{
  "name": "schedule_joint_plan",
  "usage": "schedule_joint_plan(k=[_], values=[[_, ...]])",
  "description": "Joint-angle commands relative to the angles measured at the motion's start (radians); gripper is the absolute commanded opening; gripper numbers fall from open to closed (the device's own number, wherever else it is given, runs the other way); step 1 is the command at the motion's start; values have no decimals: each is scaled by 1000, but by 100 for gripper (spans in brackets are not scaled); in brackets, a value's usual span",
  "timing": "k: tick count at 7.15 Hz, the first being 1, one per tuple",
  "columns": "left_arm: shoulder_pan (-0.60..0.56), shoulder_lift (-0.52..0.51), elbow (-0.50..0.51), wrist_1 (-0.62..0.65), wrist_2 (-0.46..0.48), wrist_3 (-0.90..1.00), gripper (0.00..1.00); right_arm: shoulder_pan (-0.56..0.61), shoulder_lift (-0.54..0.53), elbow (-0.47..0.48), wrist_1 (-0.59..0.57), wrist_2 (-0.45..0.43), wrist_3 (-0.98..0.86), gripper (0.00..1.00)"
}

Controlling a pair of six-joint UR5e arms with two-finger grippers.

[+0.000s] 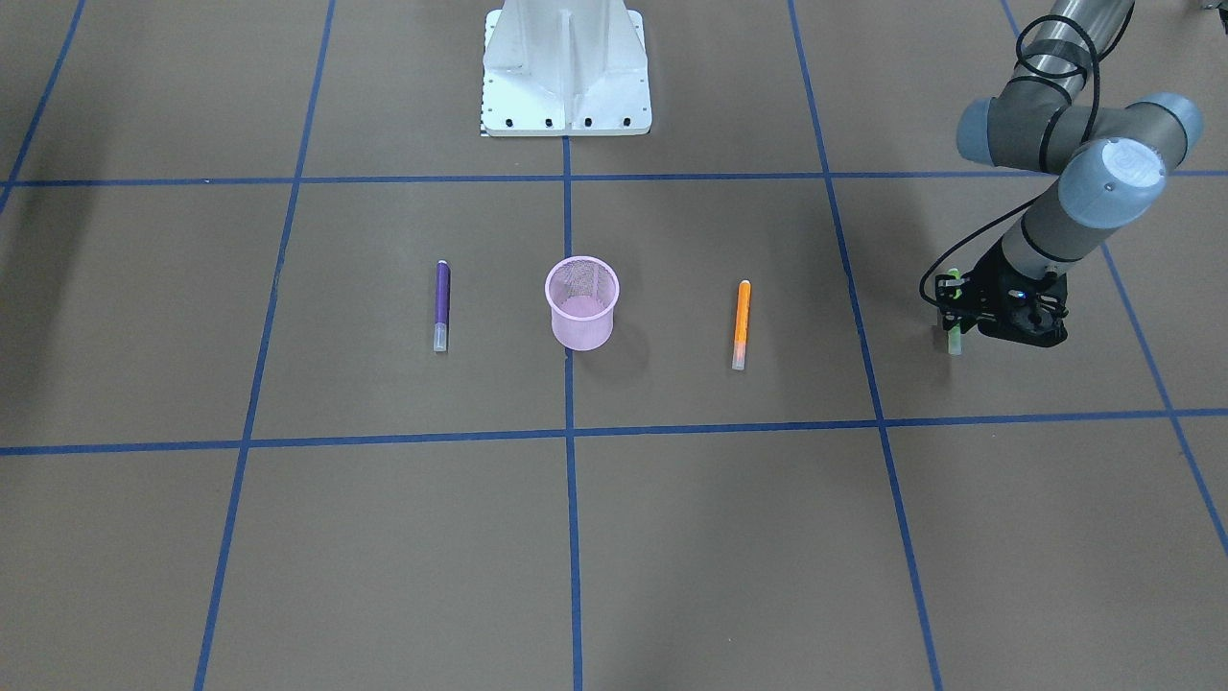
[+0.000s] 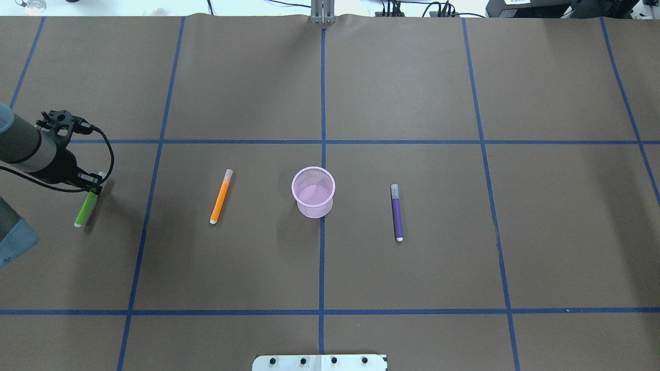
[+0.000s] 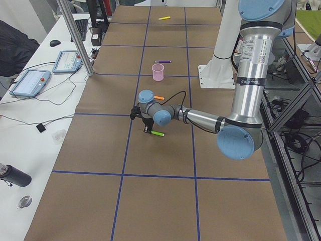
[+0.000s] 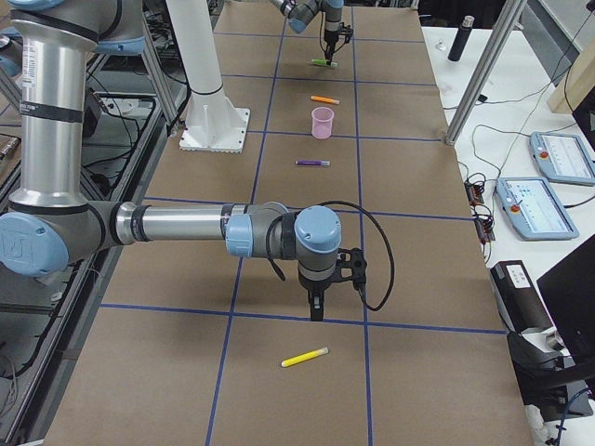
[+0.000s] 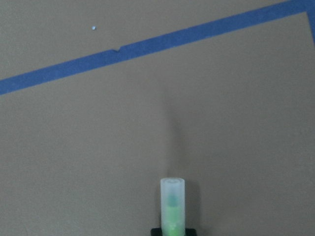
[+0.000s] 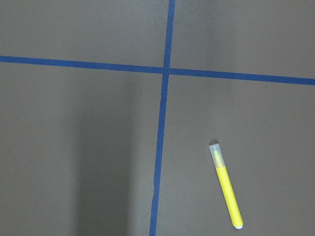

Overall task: Collect pens into pen holder
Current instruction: 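Lower the left gripper onto the green marker and grasp it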

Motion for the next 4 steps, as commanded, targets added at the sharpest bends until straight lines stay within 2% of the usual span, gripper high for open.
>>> schedule_joint_plan(k=[1, 2, 4], values=[[-25, 7, -133, 8, -12, -10, 0, 0, 54, 27, 10, -9, -12, 100], [-48, -10, -180, 9, 3, -10, 0, -12, 99, 19, 10, -9, -6, 100], [-93, -155, -222, 8, 11, -173, 0, -21, 83, -7, 18, 3, -2, 100]])
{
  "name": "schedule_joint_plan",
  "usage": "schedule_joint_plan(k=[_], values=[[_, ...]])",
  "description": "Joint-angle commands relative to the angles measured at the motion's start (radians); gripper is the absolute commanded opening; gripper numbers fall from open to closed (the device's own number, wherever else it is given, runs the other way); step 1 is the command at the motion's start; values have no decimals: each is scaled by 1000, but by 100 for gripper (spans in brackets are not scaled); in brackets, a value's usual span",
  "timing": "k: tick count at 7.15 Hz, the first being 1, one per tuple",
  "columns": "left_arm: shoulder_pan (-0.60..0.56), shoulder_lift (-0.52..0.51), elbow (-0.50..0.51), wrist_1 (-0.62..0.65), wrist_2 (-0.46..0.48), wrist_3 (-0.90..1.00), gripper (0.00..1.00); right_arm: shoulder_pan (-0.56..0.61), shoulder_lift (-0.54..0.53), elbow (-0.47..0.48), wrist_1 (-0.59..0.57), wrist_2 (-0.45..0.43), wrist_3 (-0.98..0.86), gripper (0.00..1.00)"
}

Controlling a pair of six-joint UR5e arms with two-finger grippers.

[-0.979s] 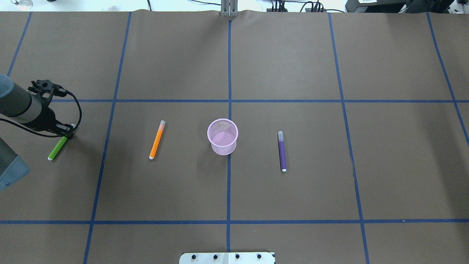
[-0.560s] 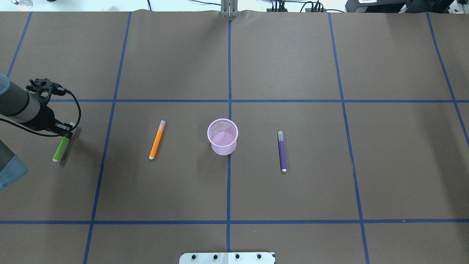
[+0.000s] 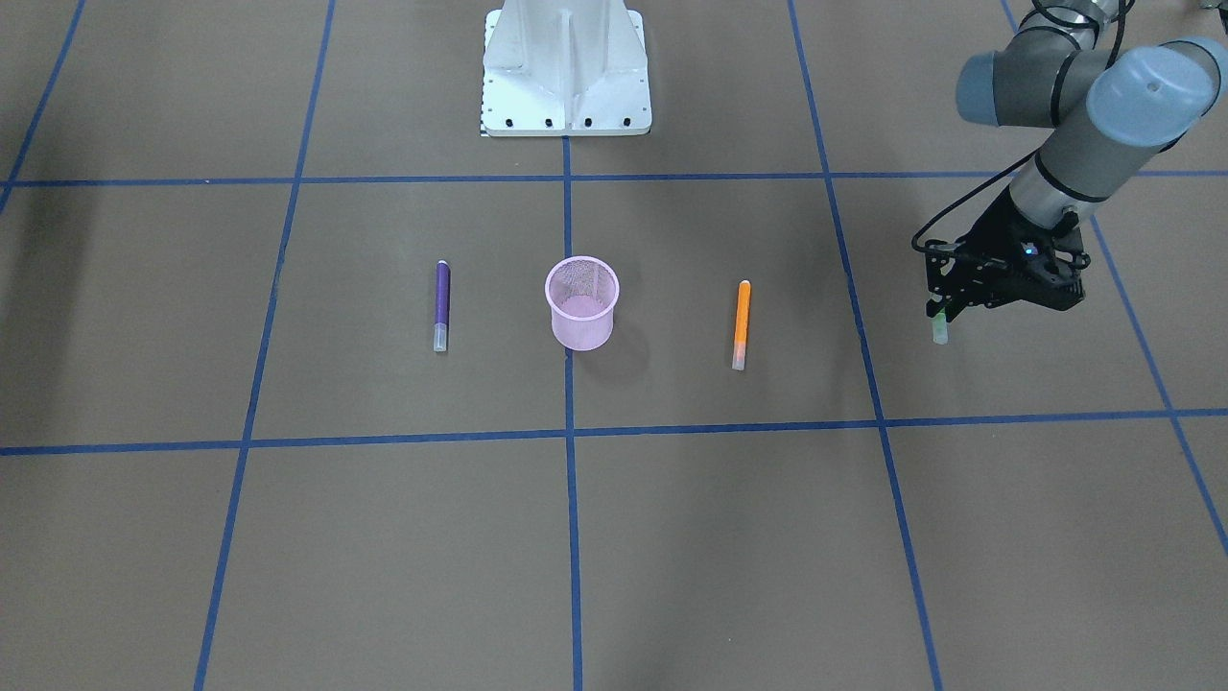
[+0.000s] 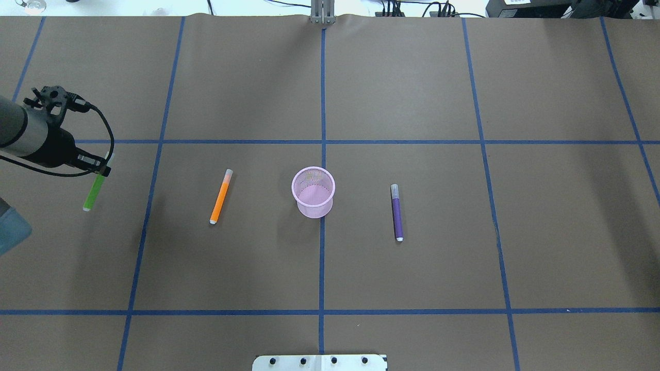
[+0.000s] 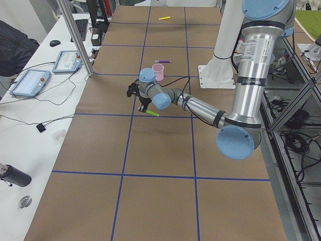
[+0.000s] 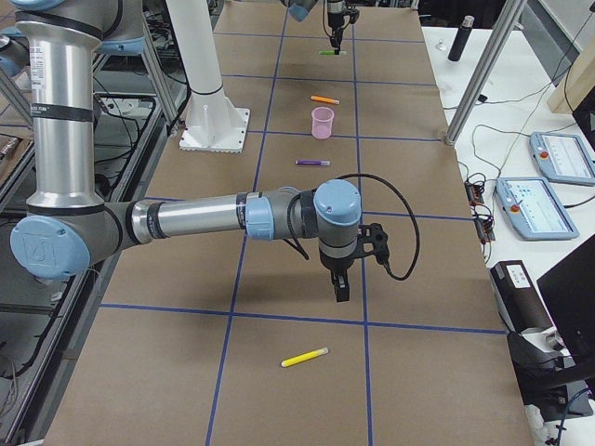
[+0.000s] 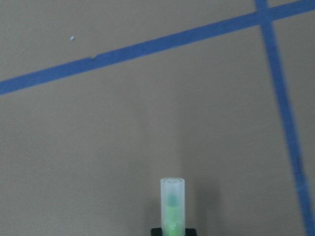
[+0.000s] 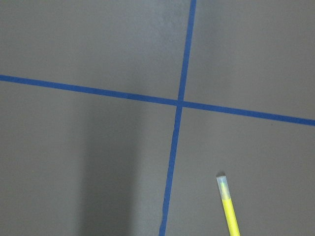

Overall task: Collect pens into pen holder
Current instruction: 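Lift the green marker upright with the left gripper toward the pink cup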

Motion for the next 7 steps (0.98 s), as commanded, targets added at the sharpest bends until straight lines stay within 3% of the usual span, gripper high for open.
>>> schedule_joint_plan(k=[1, 2, 3, 5, 7], values=[[-16, -149, -49, -9, 148, -182, 0, -5, -9, -25, 4, 4, -3, 100], [-15, -211, -64, -15, 208, -236, 0, -6, -6, -64, 8, -2, -6, 100], [-10, -289, -66, -28, 212, -321, 0, -6, -12, -141, 107, -2, -10, 100], [37, -348, -63, -90, 291, -408, 0, -55, 11, -408, 442, 3, -13, 100], [91, -363, -52, -93, 358, -406, 0, -116, 28, -481, 525, -5, -53, 100]])
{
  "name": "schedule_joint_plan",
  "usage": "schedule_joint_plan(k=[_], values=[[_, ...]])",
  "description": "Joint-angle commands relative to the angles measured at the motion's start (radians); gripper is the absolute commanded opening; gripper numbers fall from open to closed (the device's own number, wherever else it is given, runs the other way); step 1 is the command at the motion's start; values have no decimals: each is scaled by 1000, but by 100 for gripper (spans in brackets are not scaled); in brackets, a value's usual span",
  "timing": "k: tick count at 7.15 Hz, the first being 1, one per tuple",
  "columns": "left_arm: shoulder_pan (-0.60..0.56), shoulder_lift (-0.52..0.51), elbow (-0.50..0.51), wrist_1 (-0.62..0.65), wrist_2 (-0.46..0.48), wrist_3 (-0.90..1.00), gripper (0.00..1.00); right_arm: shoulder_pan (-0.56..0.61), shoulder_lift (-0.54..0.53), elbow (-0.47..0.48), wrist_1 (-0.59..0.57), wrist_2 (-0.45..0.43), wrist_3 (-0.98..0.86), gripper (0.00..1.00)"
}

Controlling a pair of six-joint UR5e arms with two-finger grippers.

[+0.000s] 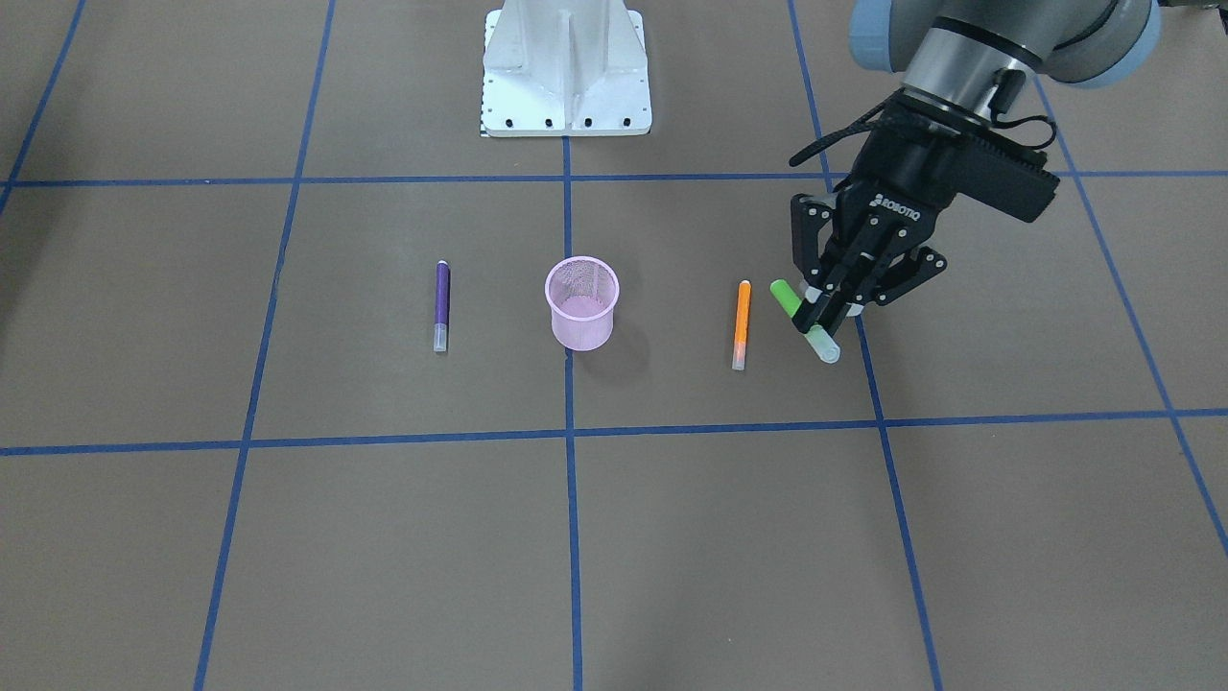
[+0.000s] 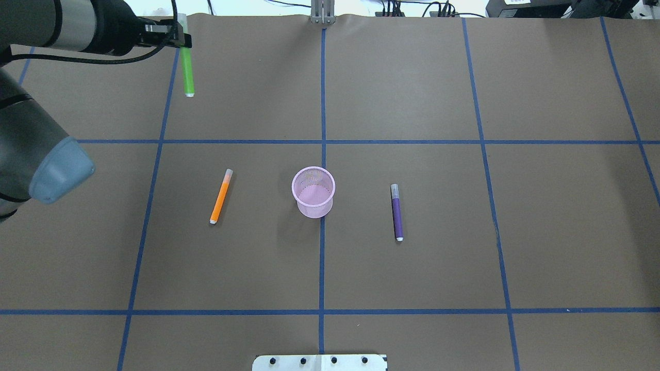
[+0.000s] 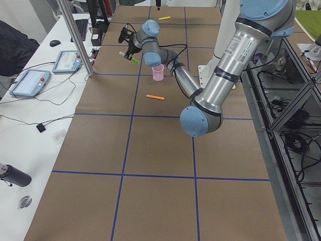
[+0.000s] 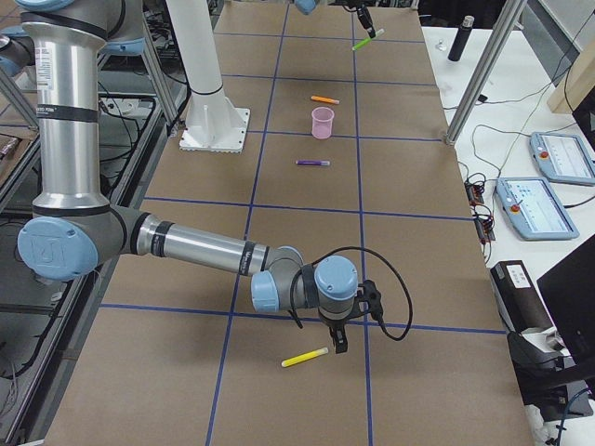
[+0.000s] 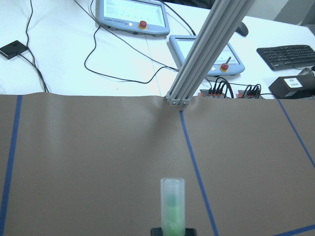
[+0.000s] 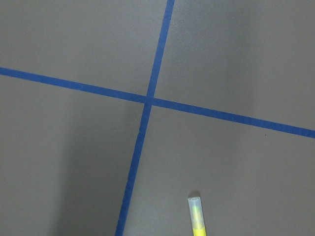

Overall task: Collect pens into pen holder
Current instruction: 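Lift the green marker upright with the left gripper toward the pink cup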

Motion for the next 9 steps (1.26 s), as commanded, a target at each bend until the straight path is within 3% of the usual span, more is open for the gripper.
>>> schedule_joint_plan(k=[1, 3, 5, 8, 9], values=[[44, -13, 8, -7, 39, -6, 0, -69, 16, -106, 83, -19, -47, 100], [97, -24, 10, -8, 123, -6, 0, -85, 31, -181, 93, -71, -147, 100], [115, -26, 10, -10, 142, -8, 0, -94, 37, -203, 91, -67, -144, 98], [118, -23, 16, -10, 140, -3, 0, -109, 36, -206, 91, -57, -144, 59], [118, -23, 16, -10, 142, -1, 0, -118, 37, -206, 91, -57, -144, 58]])
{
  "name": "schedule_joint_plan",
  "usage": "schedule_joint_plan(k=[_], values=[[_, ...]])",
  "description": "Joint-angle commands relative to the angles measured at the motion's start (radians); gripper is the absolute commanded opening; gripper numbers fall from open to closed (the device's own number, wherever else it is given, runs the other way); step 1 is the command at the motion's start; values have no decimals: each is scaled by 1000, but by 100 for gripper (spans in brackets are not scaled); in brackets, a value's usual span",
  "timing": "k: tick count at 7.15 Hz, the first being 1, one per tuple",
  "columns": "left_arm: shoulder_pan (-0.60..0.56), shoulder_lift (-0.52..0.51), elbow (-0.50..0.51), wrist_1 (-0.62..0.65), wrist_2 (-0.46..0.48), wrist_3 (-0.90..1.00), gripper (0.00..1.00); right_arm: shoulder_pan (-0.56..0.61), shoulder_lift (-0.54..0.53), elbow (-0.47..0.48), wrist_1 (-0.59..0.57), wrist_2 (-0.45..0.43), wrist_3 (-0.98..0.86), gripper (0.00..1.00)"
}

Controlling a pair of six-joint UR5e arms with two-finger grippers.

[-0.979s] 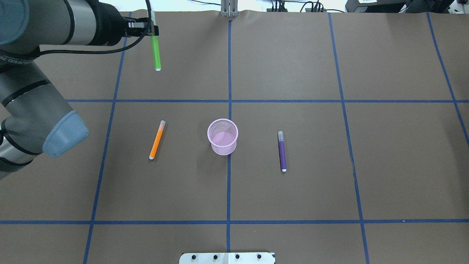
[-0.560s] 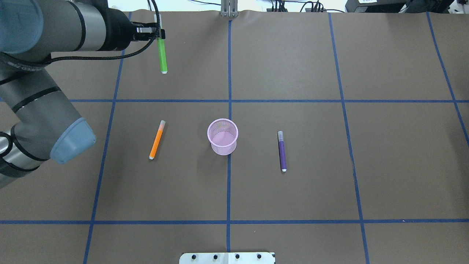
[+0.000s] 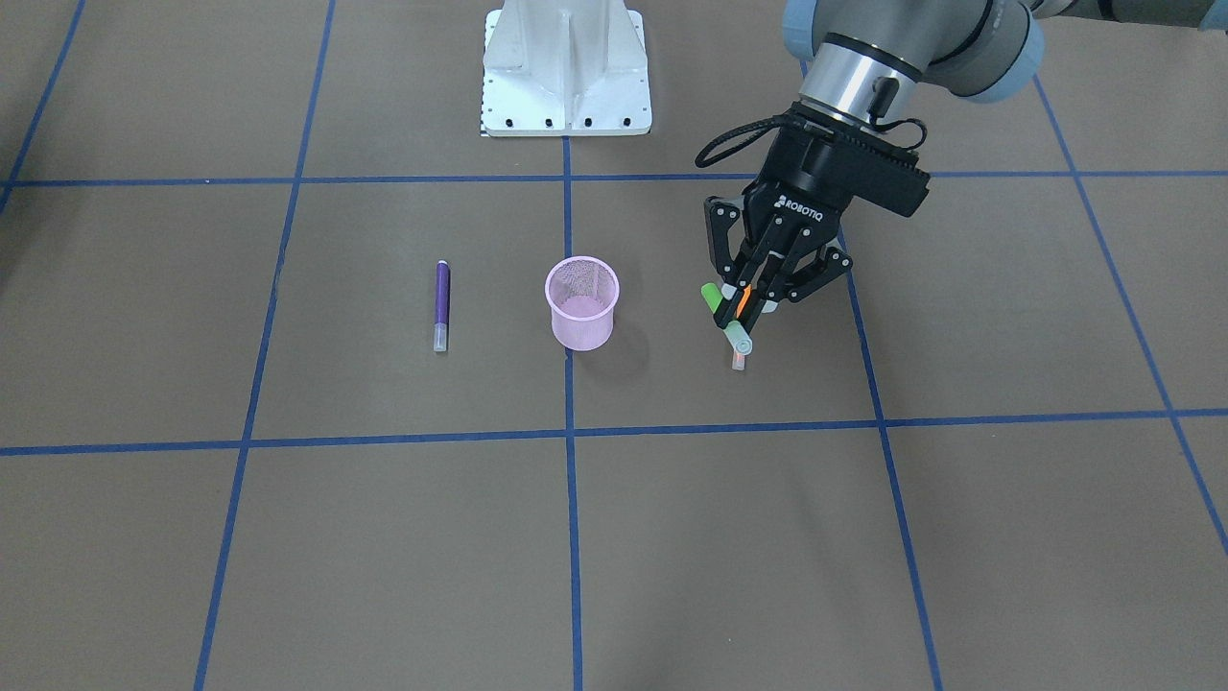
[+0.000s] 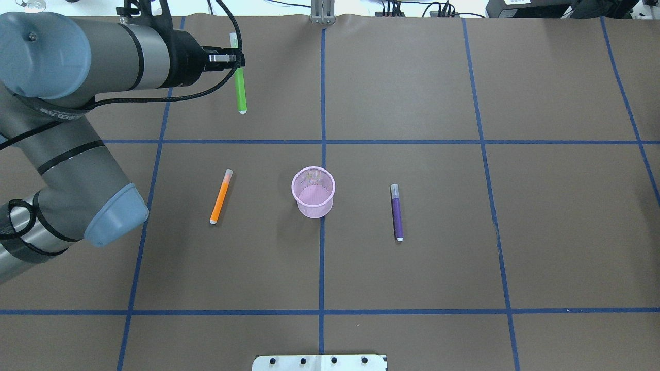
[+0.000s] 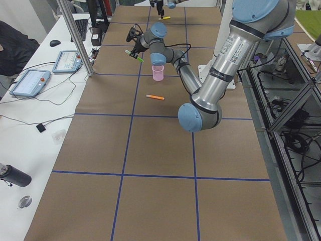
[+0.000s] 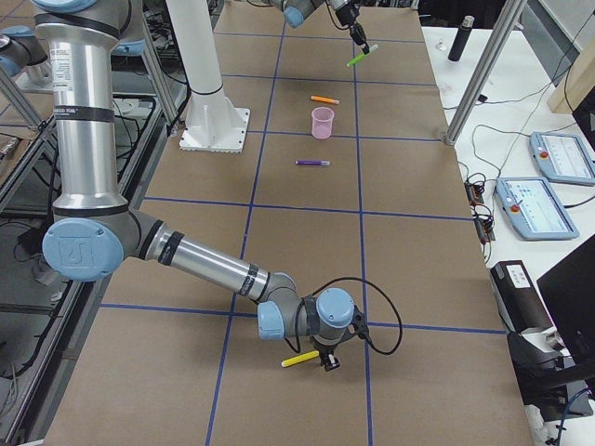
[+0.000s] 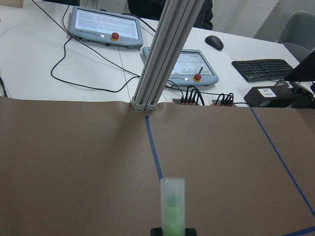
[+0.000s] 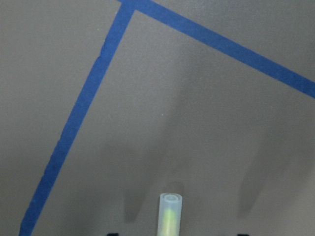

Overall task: Collect pens into pen holder
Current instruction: 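Lift the green marker upright with the left gripper toward the pink cup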

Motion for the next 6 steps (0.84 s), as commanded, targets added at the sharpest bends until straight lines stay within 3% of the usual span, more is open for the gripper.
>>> schedule_joint_plan(k=[1, 3, 4, 6], values=[[1, 2, 1, 0, -1, 4, 0, -12, 1, -1, 0, 1, 0, 55], [1, 2, 1, 0, -1, 2, 0, -16, 1, -4, -2, 0, 0, 55], [1, 4, 1, 0, -1, 2, 0, -16, 1, -4, -2, 1, 0, 44], [1, 4, 1, 0, -1, 2, 0, -16, 3, -4, -2, -5, -26, 0]])
